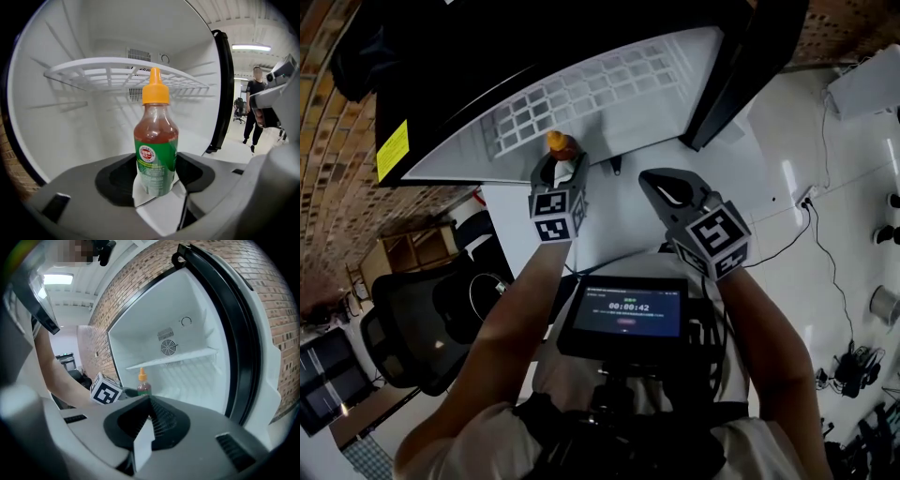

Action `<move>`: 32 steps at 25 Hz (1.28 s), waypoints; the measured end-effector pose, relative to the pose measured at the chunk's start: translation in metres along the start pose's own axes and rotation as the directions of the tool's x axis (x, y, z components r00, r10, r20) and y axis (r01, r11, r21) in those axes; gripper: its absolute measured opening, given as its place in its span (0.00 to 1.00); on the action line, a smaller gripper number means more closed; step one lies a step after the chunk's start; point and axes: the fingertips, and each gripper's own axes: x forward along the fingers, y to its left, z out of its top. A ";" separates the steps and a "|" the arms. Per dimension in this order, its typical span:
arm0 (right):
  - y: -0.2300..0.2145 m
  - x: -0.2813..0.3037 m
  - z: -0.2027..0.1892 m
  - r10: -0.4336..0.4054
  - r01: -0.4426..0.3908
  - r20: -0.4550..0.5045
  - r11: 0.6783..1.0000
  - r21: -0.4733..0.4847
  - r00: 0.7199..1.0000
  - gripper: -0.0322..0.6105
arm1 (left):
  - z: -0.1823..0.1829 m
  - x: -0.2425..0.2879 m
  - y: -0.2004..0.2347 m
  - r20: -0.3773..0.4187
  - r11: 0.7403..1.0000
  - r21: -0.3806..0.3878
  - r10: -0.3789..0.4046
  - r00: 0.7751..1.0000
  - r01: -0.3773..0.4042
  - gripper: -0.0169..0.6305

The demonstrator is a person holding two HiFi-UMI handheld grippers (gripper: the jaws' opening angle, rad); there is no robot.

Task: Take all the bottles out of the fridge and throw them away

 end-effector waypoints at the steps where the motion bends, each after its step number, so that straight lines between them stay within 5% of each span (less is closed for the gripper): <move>1: 0.003 0.001 0.000 0.005 -0.005 0.002 1.000 -0.003 1.000 0.06 | -0.002 -0.004 -0.001 0.001 1.000 -0.001 -0.003 1.000 0.003 0.44; 14: 0.041 0.015 -0.002 0.105 -0.105 -0.007 0.994 -0.032 0.994 0.06 | -0.016 -0.065 -0.020 0.033 0.996 0.026 -0.083 0.996 0.082 0.44; 32: 0.135 0.080 -0.007 0.304 -0.312 -0.092 0.946 -0.093 0.948 0.06 | -0.077 -0.186 0.048 0.080 0.983 -0.174 0.079 0.994 -0.064 0.44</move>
